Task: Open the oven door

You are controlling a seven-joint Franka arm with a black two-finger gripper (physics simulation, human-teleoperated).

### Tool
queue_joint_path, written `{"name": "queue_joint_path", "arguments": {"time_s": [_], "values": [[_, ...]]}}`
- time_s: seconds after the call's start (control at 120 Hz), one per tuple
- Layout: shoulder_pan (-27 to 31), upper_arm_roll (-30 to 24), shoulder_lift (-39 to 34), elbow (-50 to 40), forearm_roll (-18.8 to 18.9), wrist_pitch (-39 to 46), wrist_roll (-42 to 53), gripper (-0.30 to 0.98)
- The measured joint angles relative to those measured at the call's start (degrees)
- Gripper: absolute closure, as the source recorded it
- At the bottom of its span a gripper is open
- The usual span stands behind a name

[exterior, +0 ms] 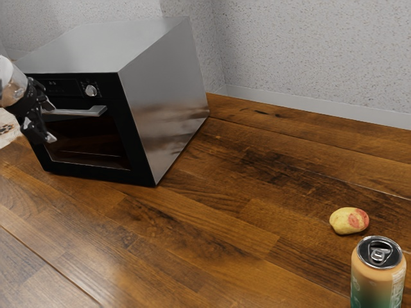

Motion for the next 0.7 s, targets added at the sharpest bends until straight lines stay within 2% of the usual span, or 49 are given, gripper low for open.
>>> {"name": "queue_joint_path", "arguments": {"time_s": [0.425,0.7], "values": [[3.51,-0.98,6.68,6.01,-0.92,1.66,2.34,0.0],[2.05,-1.1,9.04,7.25,-1.0,2.07,3.63,0.0]]}}
